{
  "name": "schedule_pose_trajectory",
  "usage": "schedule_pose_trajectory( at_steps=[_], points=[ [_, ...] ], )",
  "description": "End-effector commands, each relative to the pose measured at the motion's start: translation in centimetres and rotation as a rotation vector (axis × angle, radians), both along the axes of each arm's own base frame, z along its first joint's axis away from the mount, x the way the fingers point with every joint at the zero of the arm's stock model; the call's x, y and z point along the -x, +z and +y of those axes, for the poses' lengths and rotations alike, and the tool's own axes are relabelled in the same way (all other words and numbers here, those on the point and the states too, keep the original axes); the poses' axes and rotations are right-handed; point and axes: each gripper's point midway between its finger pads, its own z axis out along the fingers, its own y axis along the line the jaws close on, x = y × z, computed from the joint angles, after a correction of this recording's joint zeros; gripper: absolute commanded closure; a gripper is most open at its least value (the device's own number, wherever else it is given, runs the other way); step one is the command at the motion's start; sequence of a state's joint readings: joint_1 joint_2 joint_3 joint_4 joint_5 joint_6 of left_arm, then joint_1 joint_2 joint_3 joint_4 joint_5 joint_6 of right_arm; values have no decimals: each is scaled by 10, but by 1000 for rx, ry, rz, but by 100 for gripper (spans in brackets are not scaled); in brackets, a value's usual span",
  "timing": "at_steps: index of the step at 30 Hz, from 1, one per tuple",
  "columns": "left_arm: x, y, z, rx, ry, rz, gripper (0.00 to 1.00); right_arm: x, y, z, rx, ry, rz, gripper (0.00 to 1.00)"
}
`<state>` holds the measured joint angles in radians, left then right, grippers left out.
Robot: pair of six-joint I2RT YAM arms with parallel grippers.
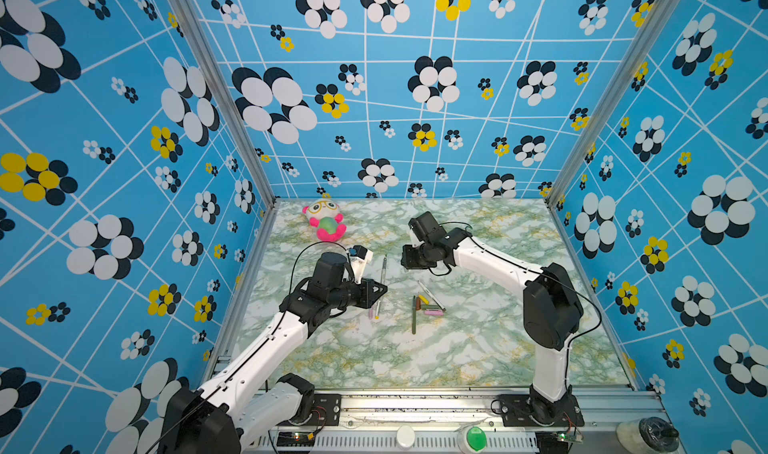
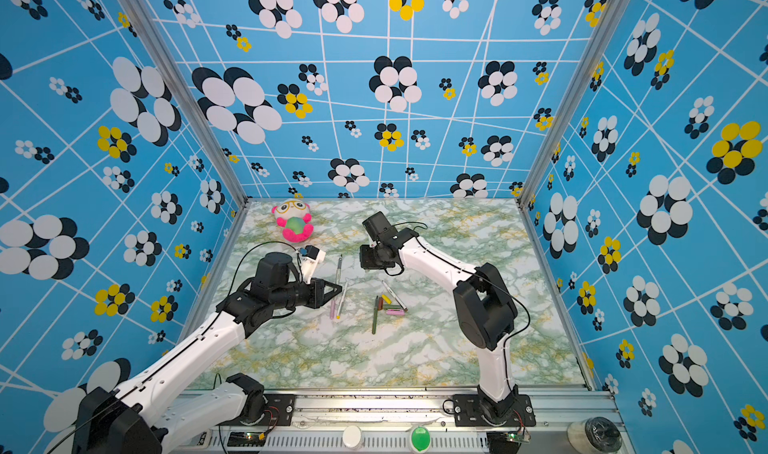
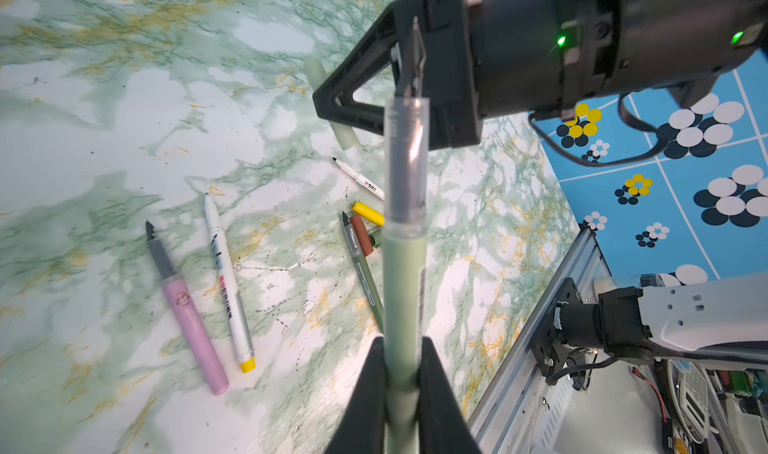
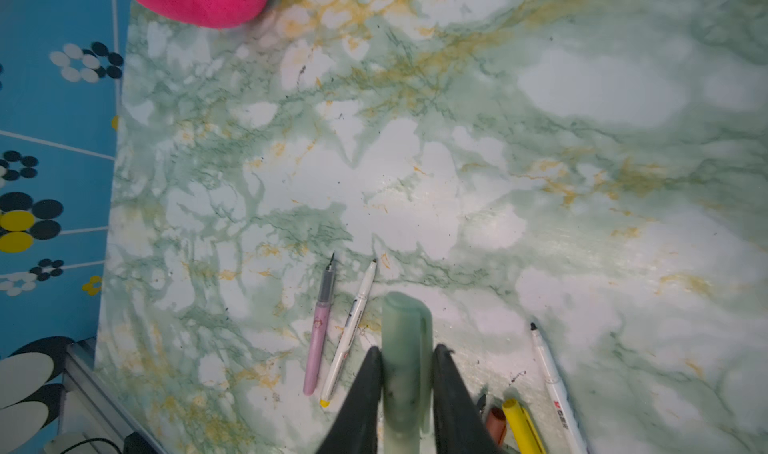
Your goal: Insert the pens into the pen caps
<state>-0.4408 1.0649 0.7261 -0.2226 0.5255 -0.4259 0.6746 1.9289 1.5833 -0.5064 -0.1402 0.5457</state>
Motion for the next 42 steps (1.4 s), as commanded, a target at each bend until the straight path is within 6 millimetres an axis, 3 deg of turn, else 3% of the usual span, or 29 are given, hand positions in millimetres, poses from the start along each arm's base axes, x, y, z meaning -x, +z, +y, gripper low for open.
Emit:
schedule_pose_trajectory(
  at_steps=[1,6,9,16,23,28,35,42],
  points=[
    [-4,2,-11,34,-12,-13,100,-5,27,-2,-125,-50,-9,75],
    [-7,1,-21,38,-24,0,100,-10,49,-2,-222,-74,-21,74],
    [-8,-1,-22,33,-17,8,100,-12,51,-3,-222,-74,-35,73],
    [-14,-8,5,-30,128,9,100,-16,20,-15,-49,-29,-28,69],
    [-19,-11,39,-35,277,22,100,-18,-1,-14,78,48,29,60],
    [-21,-13,48,-37,312,29,100,-16,-16,-16,112,2,108,52],
    [-25,-18,52,-41,325,29,100,2,-42,12,4,-79,229,35],
    [-25,-21,53,-54,319,26,100,8,-64,38,-131,-178,327,32]
  ],
)
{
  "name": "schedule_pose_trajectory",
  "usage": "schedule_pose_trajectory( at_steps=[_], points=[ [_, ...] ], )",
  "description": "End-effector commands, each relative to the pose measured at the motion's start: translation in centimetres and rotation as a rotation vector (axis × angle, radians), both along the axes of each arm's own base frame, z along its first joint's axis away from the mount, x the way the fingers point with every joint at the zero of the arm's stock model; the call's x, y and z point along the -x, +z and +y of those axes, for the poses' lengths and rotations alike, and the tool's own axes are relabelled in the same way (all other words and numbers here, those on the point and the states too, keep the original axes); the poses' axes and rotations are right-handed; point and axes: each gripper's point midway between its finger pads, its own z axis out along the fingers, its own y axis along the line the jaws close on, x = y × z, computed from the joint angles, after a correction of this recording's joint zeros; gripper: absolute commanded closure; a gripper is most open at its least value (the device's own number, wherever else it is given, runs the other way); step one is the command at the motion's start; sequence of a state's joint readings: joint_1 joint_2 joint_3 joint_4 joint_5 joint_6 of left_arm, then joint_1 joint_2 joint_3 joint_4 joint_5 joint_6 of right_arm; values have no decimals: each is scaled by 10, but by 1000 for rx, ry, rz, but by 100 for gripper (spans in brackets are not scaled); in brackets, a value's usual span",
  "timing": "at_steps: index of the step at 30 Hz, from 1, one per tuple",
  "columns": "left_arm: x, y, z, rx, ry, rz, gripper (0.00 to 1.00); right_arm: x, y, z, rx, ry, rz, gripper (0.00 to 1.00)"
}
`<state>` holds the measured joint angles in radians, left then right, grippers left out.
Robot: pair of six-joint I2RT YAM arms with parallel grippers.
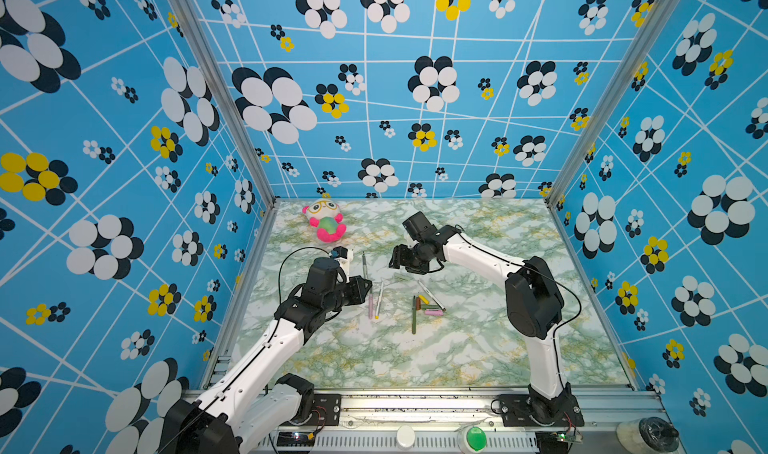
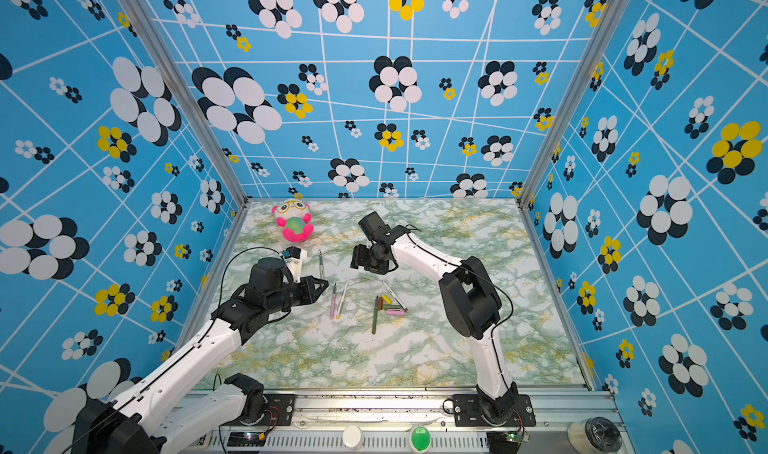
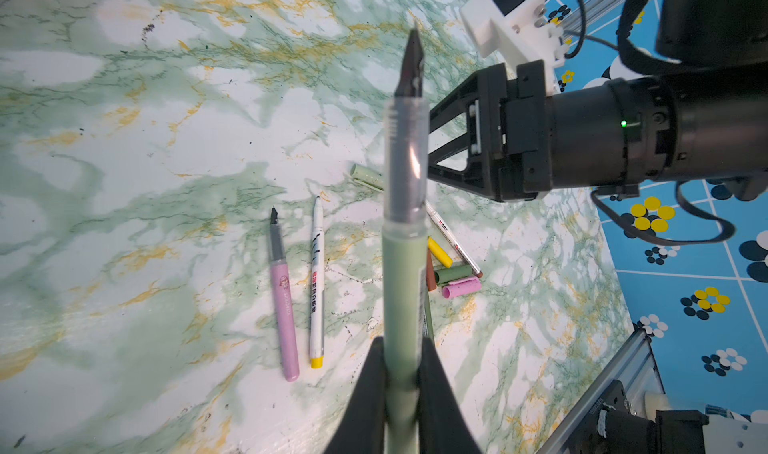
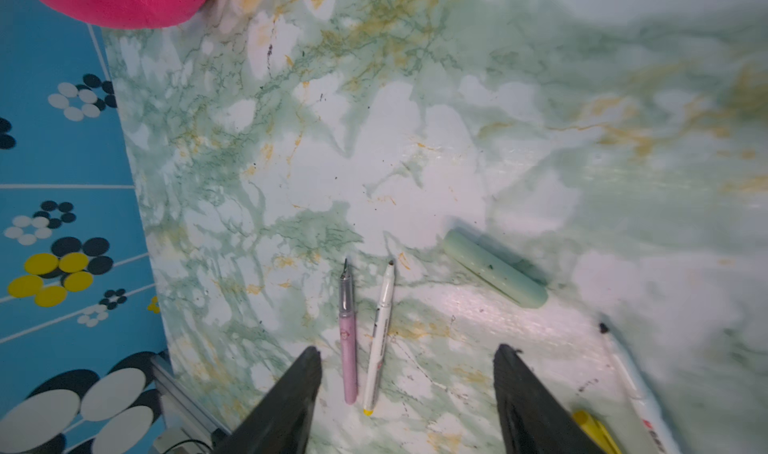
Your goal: Insert the pens into the pen caps
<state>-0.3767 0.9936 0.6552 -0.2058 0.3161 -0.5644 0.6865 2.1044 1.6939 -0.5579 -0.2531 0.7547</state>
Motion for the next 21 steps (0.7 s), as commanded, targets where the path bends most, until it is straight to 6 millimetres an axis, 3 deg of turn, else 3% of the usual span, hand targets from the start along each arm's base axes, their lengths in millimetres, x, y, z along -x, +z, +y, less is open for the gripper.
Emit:
schedule_pose_trajectory(
  at_steps=[1,7,12,13,21],
  points=[
    [-2,-6,6,-19,13,2,100,3,-18,11,-70,-102,82,32],
    [-2,-10,8,-18,21,4,100,4,-43,9,-109,-227,143,31],
    [-3,-10,8,-20,17,6,100,-3,-47,16,-140,-261,163,32],
    [-4,-10,8,-21,17,4,100,-3,-61,15,-120,-270,179,32],
    [-4,-11,11,-28,25,7,100,-13,-75,-1,-78,-336,176,32]
  ],
)
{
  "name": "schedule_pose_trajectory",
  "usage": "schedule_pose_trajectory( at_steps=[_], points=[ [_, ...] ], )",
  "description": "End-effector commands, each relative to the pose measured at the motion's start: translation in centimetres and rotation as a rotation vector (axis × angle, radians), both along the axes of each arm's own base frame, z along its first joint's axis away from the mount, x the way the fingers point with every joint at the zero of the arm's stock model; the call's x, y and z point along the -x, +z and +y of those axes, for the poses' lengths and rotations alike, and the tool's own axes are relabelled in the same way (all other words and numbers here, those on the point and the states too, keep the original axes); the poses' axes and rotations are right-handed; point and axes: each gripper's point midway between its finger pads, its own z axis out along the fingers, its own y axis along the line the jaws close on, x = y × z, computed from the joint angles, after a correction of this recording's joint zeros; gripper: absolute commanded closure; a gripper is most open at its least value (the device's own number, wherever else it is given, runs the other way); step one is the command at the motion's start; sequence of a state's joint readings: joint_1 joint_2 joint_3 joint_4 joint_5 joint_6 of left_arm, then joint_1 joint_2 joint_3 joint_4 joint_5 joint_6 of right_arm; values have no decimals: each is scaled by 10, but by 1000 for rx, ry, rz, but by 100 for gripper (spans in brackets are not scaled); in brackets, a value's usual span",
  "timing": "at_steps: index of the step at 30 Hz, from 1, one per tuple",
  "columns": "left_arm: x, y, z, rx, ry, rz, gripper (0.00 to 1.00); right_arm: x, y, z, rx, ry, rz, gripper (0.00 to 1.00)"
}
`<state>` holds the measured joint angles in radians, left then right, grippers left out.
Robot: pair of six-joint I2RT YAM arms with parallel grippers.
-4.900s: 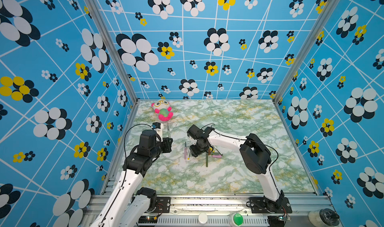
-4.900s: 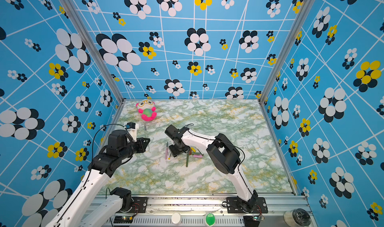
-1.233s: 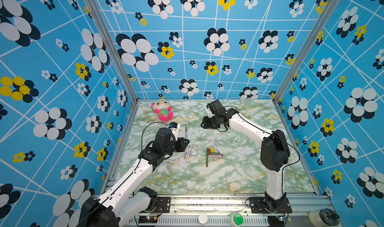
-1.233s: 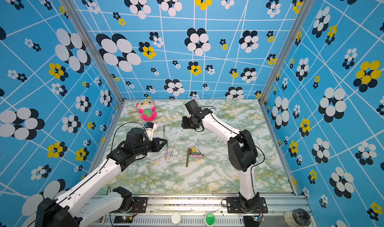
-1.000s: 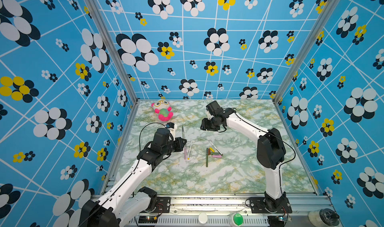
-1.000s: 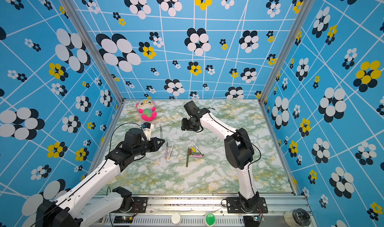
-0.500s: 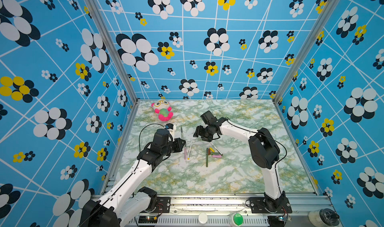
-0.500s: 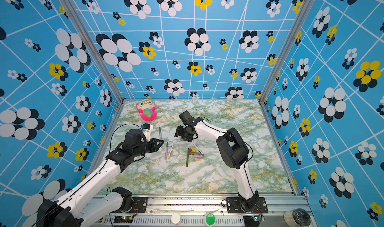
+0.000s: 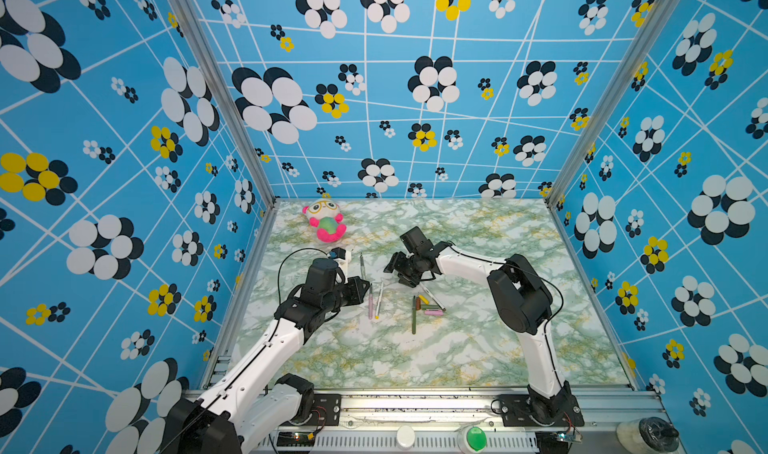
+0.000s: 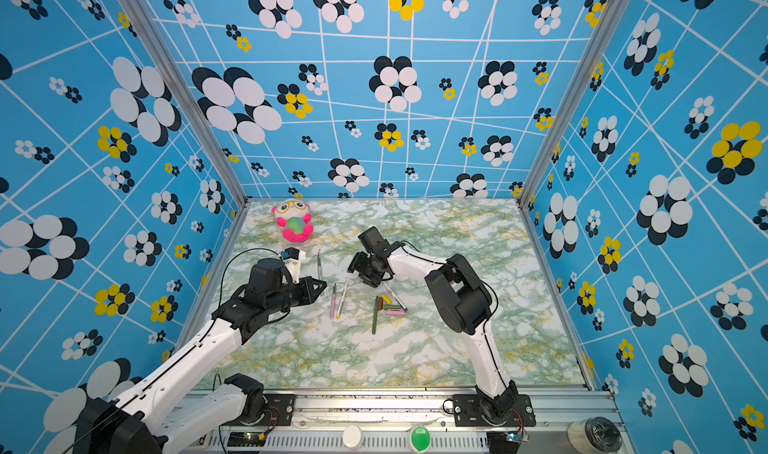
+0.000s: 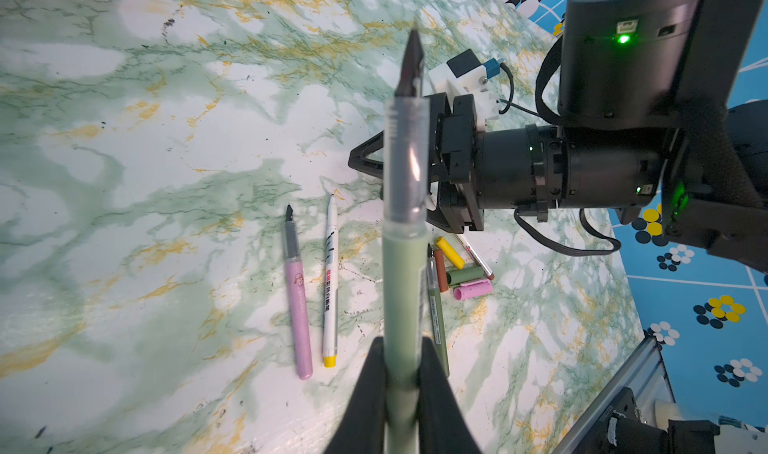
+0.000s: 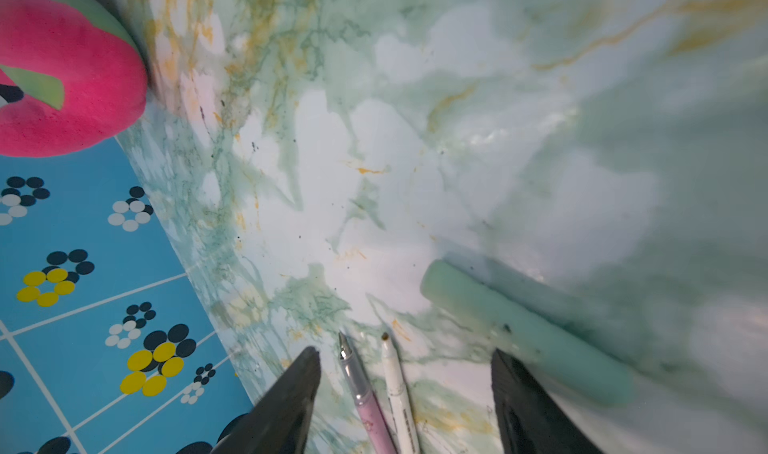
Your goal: Insert the pens into the pen caps
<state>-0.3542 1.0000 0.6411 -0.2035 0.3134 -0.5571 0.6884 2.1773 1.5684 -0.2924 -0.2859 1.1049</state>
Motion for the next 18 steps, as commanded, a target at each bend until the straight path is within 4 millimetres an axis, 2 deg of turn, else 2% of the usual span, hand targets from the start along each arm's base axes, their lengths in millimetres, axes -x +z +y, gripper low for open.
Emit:
schedule_pose_trajectory(
  at_steps=[1,18],
  points=[
    [-1,-5,4,-15,3,-3,100,-6,-28,-20,71,-67,43,32],
    [-8,-7,1,-16,-7,7,100,-2,-48,-62,119,-113,79,32]
  ],
)
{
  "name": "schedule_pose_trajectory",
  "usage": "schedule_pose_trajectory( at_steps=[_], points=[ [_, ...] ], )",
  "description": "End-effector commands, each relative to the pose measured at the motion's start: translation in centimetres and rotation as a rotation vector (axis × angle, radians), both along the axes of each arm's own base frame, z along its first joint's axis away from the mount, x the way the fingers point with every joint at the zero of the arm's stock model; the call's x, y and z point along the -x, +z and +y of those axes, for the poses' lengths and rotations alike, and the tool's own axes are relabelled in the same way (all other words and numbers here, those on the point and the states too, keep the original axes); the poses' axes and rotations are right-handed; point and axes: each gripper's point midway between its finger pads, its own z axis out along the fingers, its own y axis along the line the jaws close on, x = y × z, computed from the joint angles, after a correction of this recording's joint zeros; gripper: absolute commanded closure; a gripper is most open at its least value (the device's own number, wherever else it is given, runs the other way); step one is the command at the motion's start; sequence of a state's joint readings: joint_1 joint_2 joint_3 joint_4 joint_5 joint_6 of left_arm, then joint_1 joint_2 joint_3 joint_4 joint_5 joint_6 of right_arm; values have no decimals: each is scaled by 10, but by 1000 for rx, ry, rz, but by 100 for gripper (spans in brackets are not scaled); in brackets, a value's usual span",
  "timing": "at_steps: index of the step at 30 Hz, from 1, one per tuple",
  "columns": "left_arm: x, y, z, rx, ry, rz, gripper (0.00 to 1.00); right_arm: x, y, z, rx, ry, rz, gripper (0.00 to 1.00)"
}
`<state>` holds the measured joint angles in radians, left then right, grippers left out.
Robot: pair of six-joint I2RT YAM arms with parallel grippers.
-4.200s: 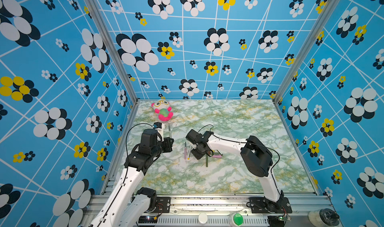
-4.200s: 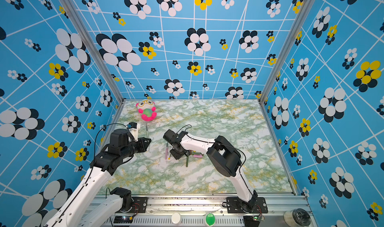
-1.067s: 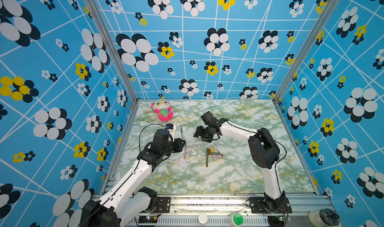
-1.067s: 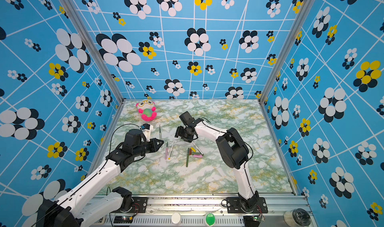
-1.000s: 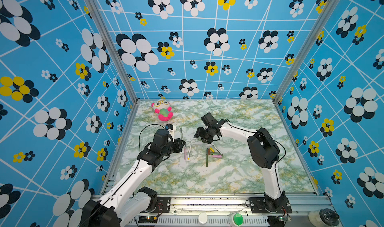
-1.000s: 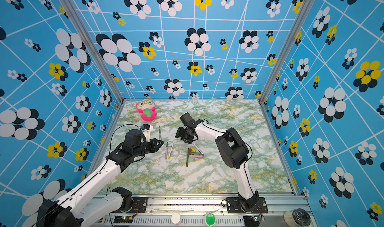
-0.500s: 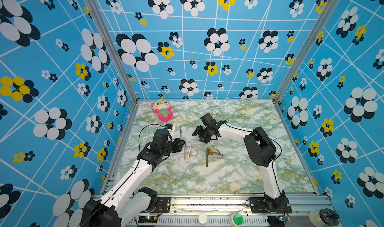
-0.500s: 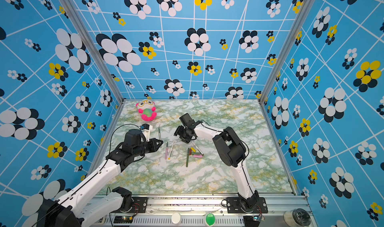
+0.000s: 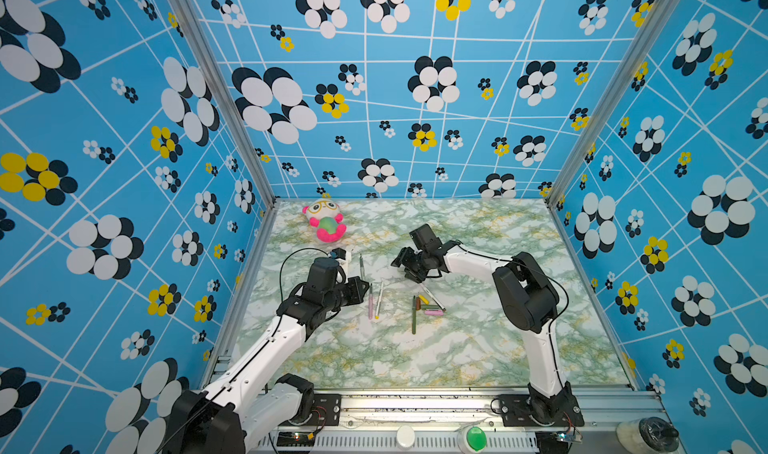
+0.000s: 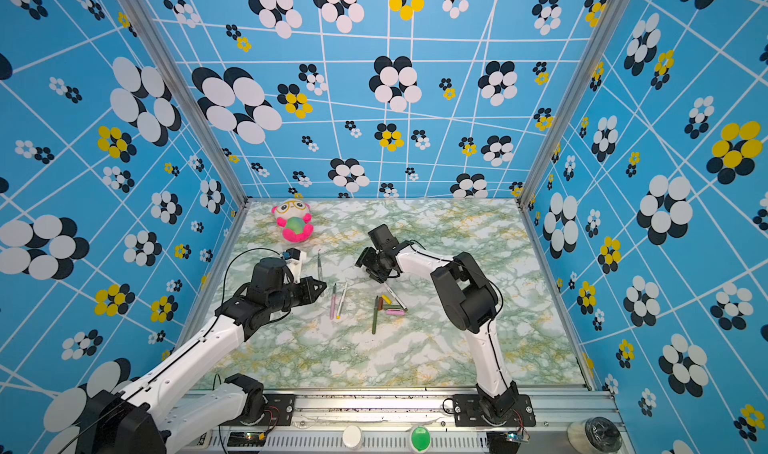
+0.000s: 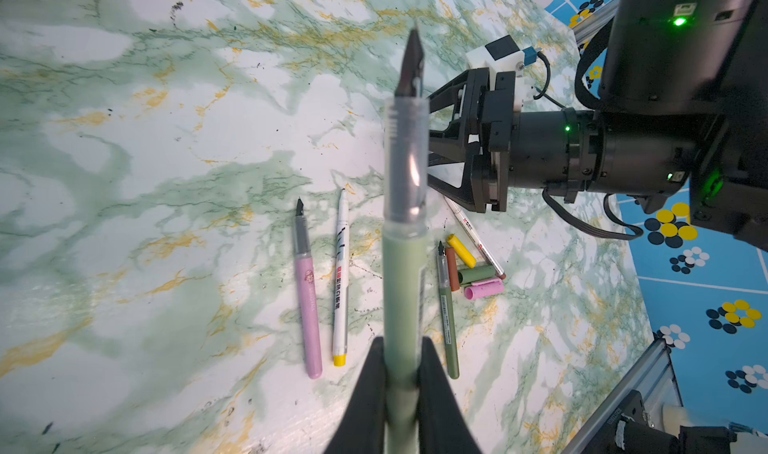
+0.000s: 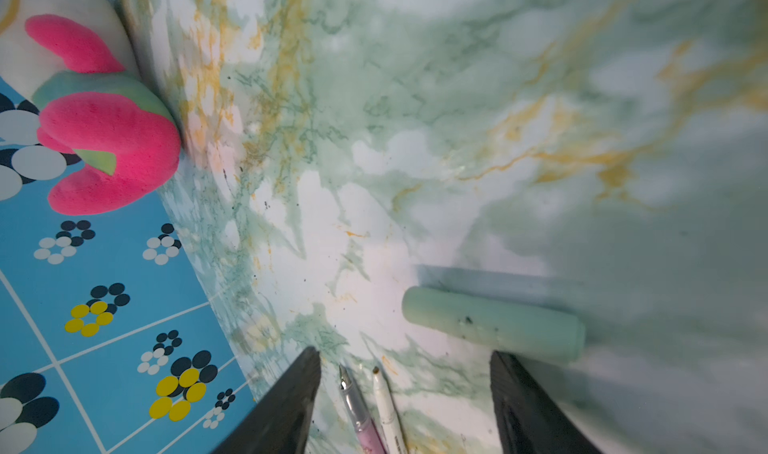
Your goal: Insert the pens into the pen caps
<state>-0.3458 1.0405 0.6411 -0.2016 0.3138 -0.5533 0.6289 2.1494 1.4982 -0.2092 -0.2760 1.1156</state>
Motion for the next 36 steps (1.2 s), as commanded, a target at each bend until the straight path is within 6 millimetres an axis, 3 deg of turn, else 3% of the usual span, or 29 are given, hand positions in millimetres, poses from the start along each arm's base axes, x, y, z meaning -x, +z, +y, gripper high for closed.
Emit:
schedule_pose_trajectory(
  at_steps=[1,12,17,23,36],
  points=[
    [-5,5,-1,1,-13,-26,100,17,-46,-35,128,-43,112,32],
    [-3,10,2,-6,-6,-36,100,-8,-42,-34,230,17,67,50],
    [-2,10,3,-6,-3,-40,100,-7,-49,-49,361,75,70,56],
    [-3,11,3,-1,-6,-44,100,-6,-56,-61,490,146,56,59],
    [-1,11,8,-3,-2,-48,100,-2,-69,-45,605,284,34,60]
  ],
)
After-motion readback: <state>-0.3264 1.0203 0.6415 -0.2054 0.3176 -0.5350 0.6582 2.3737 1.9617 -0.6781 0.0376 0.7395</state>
